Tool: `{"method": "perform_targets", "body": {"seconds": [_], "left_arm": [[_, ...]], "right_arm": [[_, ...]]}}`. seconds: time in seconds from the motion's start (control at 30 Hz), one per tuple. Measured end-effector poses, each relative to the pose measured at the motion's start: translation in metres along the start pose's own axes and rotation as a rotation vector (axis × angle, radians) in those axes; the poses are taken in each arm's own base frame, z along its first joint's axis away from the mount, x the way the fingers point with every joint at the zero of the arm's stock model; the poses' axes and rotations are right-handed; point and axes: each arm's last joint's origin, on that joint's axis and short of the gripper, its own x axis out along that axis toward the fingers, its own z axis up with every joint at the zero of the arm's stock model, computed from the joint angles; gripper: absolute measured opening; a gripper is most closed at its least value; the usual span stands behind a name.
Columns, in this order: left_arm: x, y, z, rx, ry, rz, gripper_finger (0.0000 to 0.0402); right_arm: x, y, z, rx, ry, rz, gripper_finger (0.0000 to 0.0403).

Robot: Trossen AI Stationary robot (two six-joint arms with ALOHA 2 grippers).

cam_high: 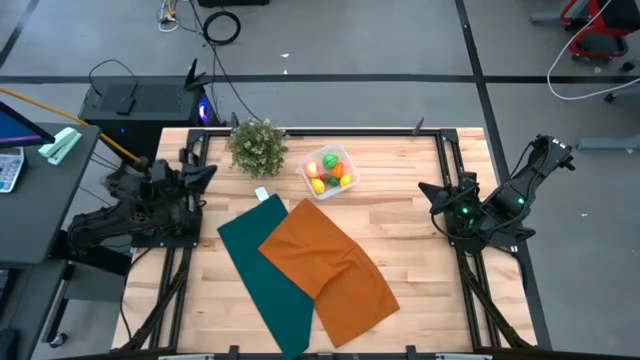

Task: Pick and placing Produce into tupperware
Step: Return to Home Position

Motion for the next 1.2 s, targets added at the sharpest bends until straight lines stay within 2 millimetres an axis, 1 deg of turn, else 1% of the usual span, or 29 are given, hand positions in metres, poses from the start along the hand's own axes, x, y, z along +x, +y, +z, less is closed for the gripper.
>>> {"method": "perform_targets", "body": {"seconds": [0.13, 0.27, 0.4, 0.57, 0.67, 0.73, 0.87, 0.97, 1.07, 1.2], "left_arm": [[-0.001, -0.001, 0.01, 0.055, -0.104, -0.008, 0.0], [-0.001, -0.001, 0.013, 0.066, -0.13, -0.009, 0.0], [-0.002, -0.002, 0.019, 0.122, -0.195, -0.007, 0.0], [-0.003, -0.003, 0.035, 0.178, -0.241, 0.018, 0.0001], [-0.004, -0.004, 0.05, 0.221, -0.284, 0.024, 0.0001], [-0.005, -0.005, 0.057, 0.237, -0.294, 0.027, 0.0002], [-0.004, -0.005, 0.053, 0.206, -0.264, 0.021, 0.0002], [-0.003, -0.004, 0.042, 0.166, -0.262, 0.016, 0.0002], [-0.005, -0.003, 0.035, 0.142, -0.323, 0.013, 0.0002], [-0.009, 0.0, 0.016, 0.124, -0.378, 0.009, 0.0002]], "right_arm": [[0.0, 0.0, 0.0, 0.005, 0.0, 0.0, 0.0], [0.0, 0.0, 0.0, 0.01, 0.005, 0.001, 0.0], [0.0, 0.0, 0.0, 0.012, 0.007, 0.0, 0.0], [0.0, 0.001, -0.001, 0.019, 0.013, 0.001, 0.0], [0.0, 0.001, -0.001, 0.015, 0.016, 0.001, 0.0], [0.0, 0.001, -0.001, 0.015, 0.016, 0.001, 0.0], [0.0, 0.001, -0.001, 0.0, 0.016, 0.001, 0.0], [0.0, 0.001, -0.001, -0.006, 0.016, 0.001, 0.0], [0.0, 0.001, -0.001, -0.006, 0.017, 0.001, 0.0], [0.0, 0.002, -0.001, 0.005, 0.018, 0.003, 0.0]]}}
